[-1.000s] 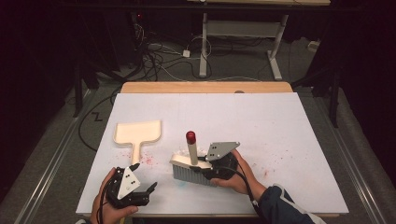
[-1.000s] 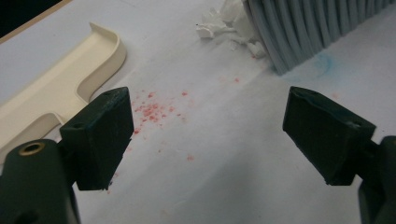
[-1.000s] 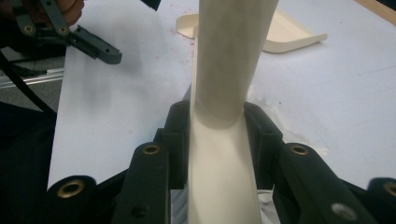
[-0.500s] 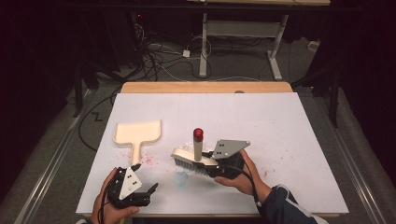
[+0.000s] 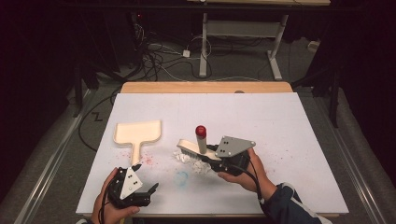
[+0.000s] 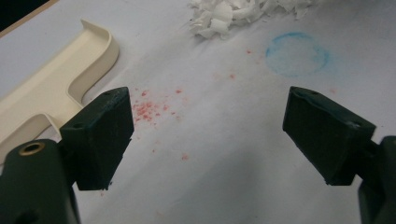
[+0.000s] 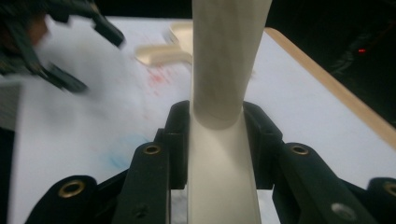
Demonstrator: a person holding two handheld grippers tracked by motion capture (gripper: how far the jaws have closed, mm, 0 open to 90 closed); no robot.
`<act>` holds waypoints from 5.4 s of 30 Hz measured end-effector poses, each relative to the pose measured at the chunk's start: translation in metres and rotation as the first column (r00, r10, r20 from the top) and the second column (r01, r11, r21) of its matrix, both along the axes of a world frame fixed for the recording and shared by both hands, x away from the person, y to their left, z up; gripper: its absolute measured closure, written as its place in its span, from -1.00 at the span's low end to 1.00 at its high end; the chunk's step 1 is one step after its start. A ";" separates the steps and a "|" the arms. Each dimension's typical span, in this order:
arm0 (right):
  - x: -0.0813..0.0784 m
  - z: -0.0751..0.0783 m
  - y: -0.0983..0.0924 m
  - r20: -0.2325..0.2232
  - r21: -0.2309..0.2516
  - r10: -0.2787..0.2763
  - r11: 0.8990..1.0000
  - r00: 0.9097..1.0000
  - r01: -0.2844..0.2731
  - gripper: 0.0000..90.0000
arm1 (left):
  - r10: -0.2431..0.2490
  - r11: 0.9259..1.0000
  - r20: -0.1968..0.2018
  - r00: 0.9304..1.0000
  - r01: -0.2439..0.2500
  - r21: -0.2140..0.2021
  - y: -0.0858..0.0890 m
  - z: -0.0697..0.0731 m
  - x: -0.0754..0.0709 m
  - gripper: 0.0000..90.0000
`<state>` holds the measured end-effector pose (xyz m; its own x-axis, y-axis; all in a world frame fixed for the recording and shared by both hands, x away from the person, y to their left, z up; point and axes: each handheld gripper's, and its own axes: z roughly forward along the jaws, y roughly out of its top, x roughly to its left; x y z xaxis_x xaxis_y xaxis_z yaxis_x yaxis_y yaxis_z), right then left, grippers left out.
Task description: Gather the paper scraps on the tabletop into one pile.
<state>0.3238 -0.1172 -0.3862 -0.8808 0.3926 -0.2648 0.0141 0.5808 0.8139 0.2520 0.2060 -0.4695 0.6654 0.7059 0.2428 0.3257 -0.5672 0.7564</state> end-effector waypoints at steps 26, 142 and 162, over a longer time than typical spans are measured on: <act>0.014 0.003 -0.054 -0.030 0.084 -0.274 0.958 0.961 0.275 0.52 | -0.011 1.000 -0.019 1.000 0.012 0.010 -0.004 -0.002 0.001 -0.66; -0.004 -0.011 -0.162 -0.449 -0.050 -0.179 0.983 0.875 0.175 0.52 | -0.044 0.998 -0.042 0.998 0.046 0.044 -0.013 -0.005 0.002 -0.66; 0.063 -0.023 -0.144 -0.399 -0.259 -0.278 0.948 0.874 0.184 0.25 | -0.050 0.996 -0.060 0.997 0.054 0.066 -0.015 -0.008 0.003 -0.66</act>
